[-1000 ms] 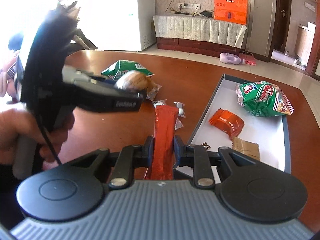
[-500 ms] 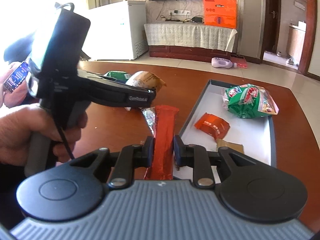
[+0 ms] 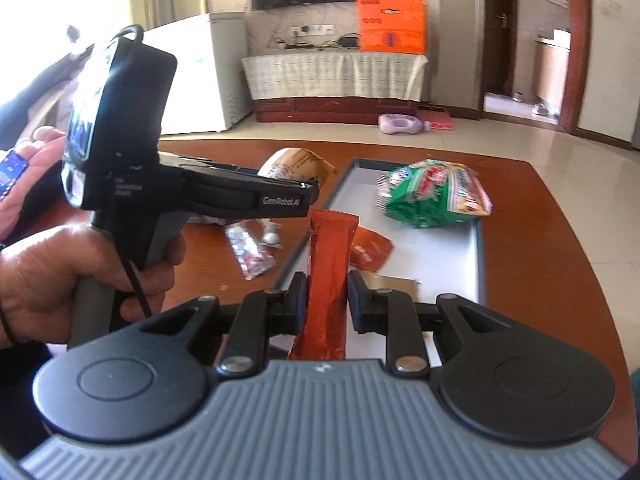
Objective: Organize snacks
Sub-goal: 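Carry the bread roll in left gripper and red stick in right gripper to the box, then open left gripper to drop the bread roll in the box while right gripper releases the red stick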
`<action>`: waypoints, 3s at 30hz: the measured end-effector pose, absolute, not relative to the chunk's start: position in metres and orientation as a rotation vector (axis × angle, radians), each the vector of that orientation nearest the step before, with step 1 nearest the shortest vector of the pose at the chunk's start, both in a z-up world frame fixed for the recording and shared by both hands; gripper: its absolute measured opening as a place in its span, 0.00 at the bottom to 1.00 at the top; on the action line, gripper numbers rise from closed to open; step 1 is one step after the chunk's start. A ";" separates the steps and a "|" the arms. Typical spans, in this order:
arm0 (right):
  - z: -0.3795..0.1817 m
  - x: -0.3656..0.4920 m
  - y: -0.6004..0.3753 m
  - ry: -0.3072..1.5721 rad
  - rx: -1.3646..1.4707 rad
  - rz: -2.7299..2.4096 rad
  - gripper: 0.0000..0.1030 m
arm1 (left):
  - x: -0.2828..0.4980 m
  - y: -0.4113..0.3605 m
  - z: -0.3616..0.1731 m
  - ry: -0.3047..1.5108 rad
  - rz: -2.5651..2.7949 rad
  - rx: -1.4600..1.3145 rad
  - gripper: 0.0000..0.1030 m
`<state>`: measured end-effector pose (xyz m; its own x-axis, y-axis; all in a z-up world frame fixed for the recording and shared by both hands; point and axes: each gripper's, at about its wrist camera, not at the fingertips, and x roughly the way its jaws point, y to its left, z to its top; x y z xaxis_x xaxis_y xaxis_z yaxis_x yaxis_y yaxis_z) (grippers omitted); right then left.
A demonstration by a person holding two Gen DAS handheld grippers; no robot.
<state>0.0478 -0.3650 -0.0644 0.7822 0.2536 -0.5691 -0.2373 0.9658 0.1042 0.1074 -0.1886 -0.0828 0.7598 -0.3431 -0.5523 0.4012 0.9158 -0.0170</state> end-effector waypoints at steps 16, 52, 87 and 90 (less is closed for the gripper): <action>-0.074 0.056 -0.385 0.653 0.069 0.195 0.24 | 0.154 -0.251 -0.111 0.608 -0.499 0.138 0.43; -0.081 0.077 -0.381 0.691 0.106 0.153 0.24 | 0.147 -0.251 -0.105 0.578 -0.537 0.137 0.69; -0.101 0.110 -0.363 0.762 0.146 0.057 0.25 | 0.097 -0.077 -0.064 0.534 -0.371 0.102 0.70; -0.101 0.112 -0.363 0.762 0.156 0.050 0.26 | 0.090 -0.062 -0.065 0.537 -0.343 0.102 0.74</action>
